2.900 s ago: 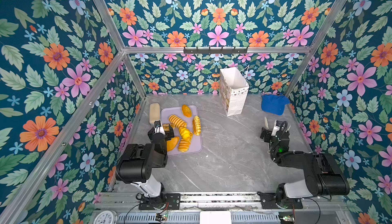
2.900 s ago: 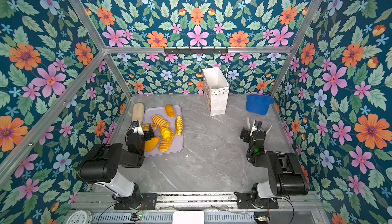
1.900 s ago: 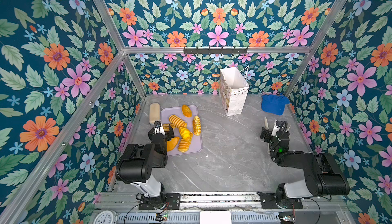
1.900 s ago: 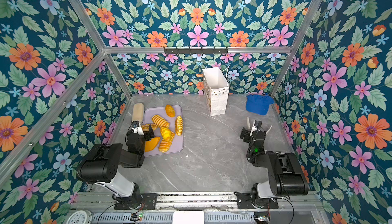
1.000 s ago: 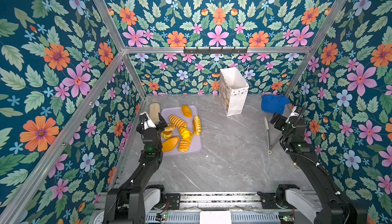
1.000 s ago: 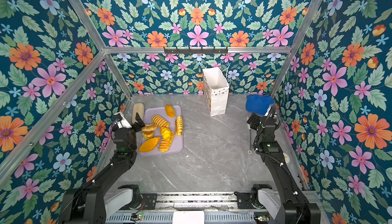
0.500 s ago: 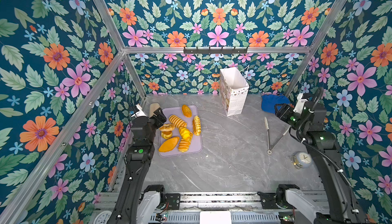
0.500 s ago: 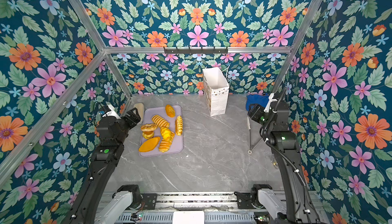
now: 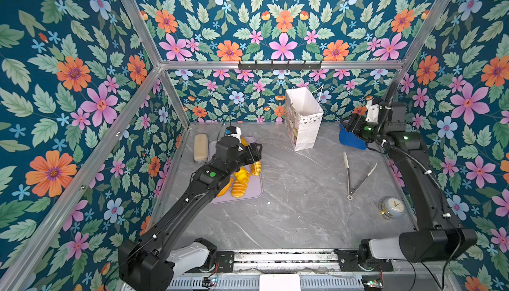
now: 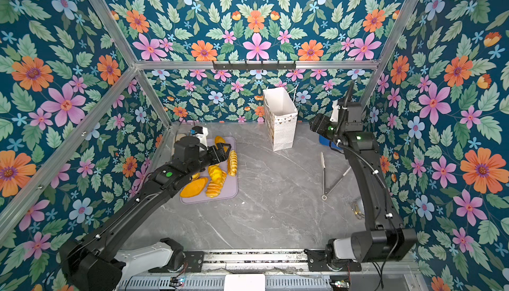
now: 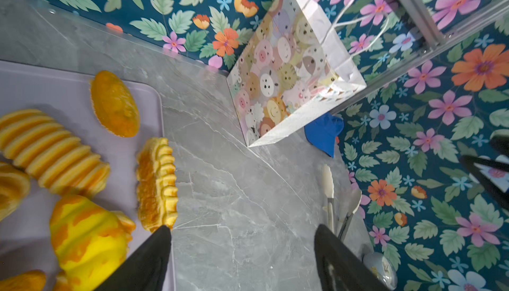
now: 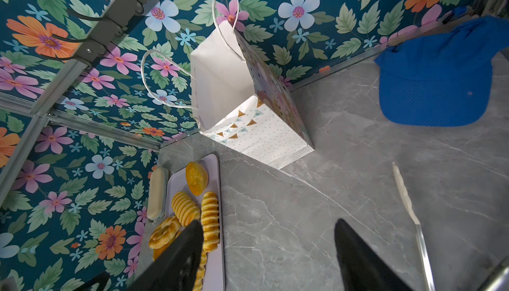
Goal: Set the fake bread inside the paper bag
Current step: 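Reach the right gripper toward the paper bag while the left gripper moves over the tray, then grasp the paper bag's rope handle with the right gripper and drag it nearer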
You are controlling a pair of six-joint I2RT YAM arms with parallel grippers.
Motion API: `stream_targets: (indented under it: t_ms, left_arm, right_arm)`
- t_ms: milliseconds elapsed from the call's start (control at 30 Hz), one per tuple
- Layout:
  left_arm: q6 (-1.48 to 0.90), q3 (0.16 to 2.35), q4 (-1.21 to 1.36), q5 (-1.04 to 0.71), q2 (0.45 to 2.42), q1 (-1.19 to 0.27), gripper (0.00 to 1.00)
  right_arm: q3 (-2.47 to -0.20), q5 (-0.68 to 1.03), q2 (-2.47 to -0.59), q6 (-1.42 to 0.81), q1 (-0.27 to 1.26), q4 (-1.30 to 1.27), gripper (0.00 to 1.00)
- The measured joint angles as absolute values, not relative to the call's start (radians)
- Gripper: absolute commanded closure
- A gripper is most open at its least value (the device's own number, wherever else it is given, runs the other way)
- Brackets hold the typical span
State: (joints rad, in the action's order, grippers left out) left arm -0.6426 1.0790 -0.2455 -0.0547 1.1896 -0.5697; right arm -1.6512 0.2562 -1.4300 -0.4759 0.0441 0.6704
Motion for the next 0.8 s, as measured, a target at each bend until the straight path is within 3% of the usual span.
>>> stream_targets:
  t_ms: [233,533,633,800]
  left_arm:
    - [-0.625,1.113,-0.207,0.010,1.279,-0.670,0.18]
    - [-0.626,1.067,-0.183,0.068,1.230,-0.678,0.17]
    - [-0.626,1.054,-0.184,0.081,1.213,-0.678,0.17]
    - [-0.628,1.029,-0.195,0.088,1.196,-0.677,0.16]
  right_arm:
    - [-1.988,0.234,-1.736,-0.392,0.091,0.760,0.23]
    - [-2.658,0.159,-2.241,-0.264,0.131,1.024,0.25]
    - [-2.736,0.147,-2.310,-0.252,0.129,1.058,0.29]
    - [-2.664,0.151,-2.312,-0.247,0.132,1.030,0.40]
